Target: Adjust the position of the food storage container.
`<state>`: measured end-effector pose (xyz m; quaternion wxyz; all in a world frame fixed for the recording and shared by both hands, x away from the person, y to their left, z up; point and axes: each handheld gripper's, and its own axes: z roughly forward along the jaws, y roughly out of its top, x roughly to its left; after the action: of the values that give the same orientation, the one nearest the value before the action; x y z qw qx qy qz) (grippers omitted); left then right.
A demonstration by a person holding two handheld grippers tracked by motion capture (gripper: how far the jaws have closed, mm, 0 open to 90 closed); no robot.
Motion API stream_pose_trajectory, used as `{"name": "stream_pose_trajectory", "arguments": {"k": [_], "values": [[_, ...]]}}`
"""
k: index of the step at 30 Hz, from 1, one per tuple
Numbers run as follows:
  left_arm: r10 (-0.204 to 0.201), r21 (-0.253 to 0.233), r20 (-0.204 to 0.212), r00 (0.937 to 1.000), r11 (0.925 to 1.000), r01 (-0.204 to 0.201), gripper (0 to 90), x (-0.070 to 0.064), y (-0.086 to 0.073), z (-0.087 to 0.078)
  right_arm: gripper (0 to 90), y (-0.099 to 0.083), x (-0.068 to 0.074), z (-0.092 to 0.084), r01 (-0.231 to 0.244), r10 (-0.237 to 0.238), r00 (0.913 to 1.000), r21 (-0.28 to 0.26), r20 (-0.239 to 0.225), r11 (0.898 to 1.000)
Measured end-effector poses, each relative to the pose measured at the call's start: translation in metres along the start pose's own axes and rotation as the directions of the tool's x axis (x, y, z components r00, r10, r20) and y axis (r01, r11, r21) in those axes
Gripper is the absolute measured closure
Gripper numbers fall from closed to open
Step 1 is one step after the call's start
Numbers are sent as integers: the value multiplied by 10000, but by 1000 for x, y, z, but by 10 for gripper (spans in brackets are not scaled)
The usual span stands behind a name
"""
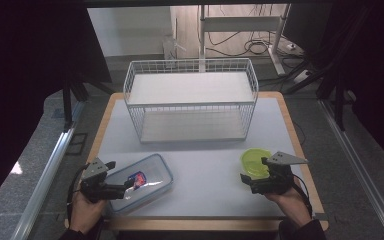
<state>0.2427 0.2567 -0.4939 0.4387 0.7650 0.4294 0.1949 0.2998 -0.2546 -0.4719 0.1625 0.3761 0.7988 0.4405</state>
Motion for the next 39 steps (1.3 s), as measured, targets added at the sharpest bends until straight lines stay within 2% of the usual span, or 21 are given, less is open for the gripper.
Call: {"name": "stream_pose_trajectory", "arguments": {"k": [3,8,11,16,18,22,28,31,34,36,39], "values": [[-52,37,13,10000,10000,52,51,1,0,0,13,-3,-2,3,209,-213,9994,124,283,9997],[36,362,-52,10000,9993,-34,37,0,-1,1,68,-5,-7,4,123,-135,9985,227,525,9997],[83,343,95,9999,9994,-86,30,0,-1,0,131,-5,-10,3,120,-137,9984,310,545,9994],[185,305,-229,9996,9994,-178,69,-3,0,-5,212,-5,-9,3,535,-561,9971,505,523,9973],[234,248,-382,9990,9994,-225,102,-3,-1,-10,230,-5,-8,3,564,-590,9968,482,541,9972],[160,125,-481,9987,9998,-154,223,-2,-5,-21,296,-3,-6,2,603,-623,9969,408,489,9973],[210,214,-82,9997,9996,-208,558,-1,-13,-33,393,-1,-4,1,726,-736,9968,290,322,9969],[190,333,-62,9998,9993,-188,707,0,-18,-39,397,-1,-3,1,709,-721,9968,342,344,9969],[-84,418,16,10000,9991,83,850,4,-24,-46,390,-1,-3,2,669,-688,9969,475,392,9966],[-295,560,-41,9996,9980,296,899,6,-29,-50,391,-1,-3,3,650,-670,9969,495,402,9967],[-443,826,-50,9990,9956,446,900,7,-34,-51,405,-1,-2,3,618,-636,9973,485,368,9969]]}}
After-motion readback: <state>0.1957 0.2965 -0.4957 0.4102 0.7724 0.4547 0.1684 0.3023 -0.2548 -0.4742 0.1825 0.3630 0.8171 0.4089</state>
